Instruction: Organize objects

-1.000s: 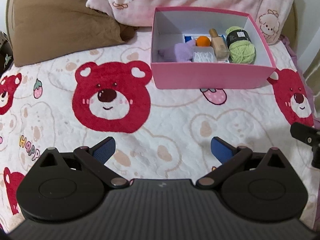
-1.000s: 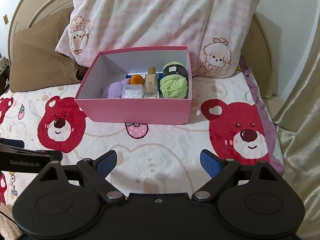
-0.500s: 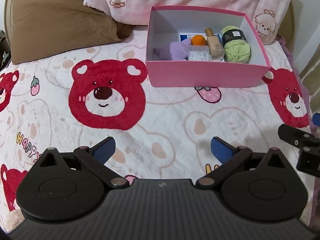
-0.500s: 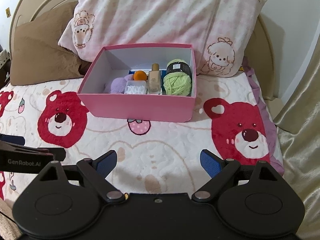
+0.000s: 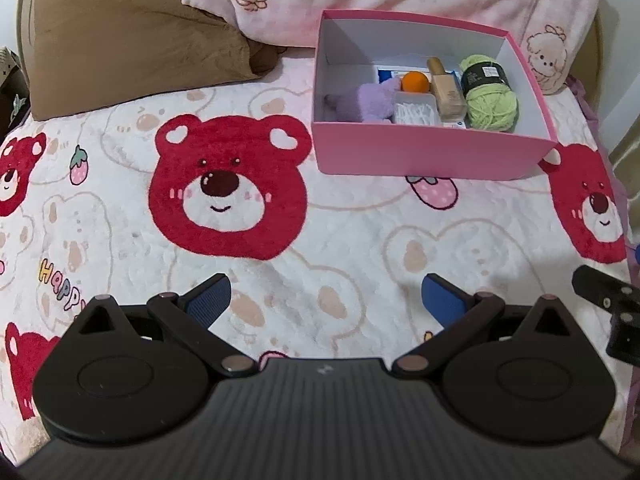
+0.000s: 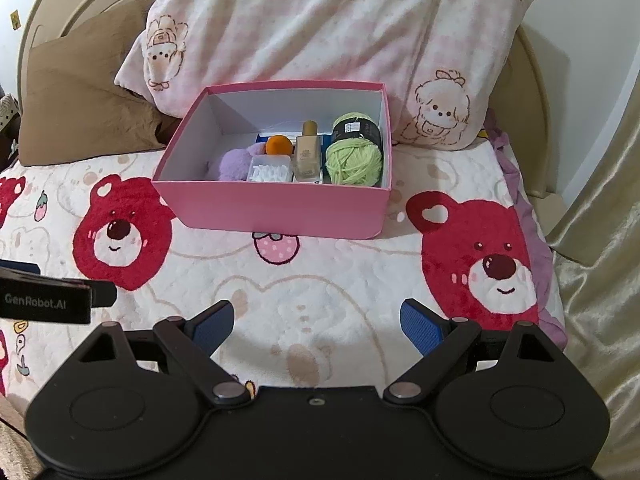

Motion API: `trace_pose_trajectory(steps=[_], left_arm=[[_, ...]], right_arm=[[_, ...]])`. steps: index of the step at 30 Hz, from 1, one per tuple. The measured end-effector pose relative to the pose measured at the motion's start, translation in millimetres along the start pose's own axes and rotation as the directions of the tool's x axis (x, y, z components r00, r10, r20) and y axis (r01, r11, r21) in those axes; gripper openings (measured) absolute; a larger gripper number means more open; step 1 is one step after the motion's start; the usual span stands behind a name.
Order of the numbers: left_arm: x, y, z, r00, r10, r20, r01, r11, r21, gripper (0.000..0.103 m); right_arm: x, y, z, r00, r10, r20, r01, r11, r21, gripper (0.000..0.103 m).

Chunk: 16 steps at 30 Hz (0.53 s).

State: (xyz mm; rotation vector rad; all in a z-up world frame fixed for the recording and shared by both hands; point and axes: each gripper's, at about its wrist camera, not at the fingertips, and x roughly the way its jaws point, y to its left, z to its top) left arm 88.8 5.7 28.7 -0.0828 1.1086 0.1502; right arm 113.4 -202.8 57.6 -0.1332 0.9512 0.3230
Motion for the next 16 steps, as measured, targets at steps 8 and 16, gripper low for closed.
trace_pose_trajectory(steps=[8,16], left_arm=[[0.5,1.3,-2.9,1.0,-0.015,-0.004,0.015,1.0,-0.008,0.103],[-3.9,-2.1,-3.2,1.0,-0.004,0.015,0.004,1.0,0.017,0.103]], right_arm=[[2.0,-0.6,0.0,1.0,-0.005,-0.01,0.005,1.0,0.01,0.092],[1.2,-0.1,0.2,1.0,-0.005,-0.01,0.005,1.0,0.004,0.092]])
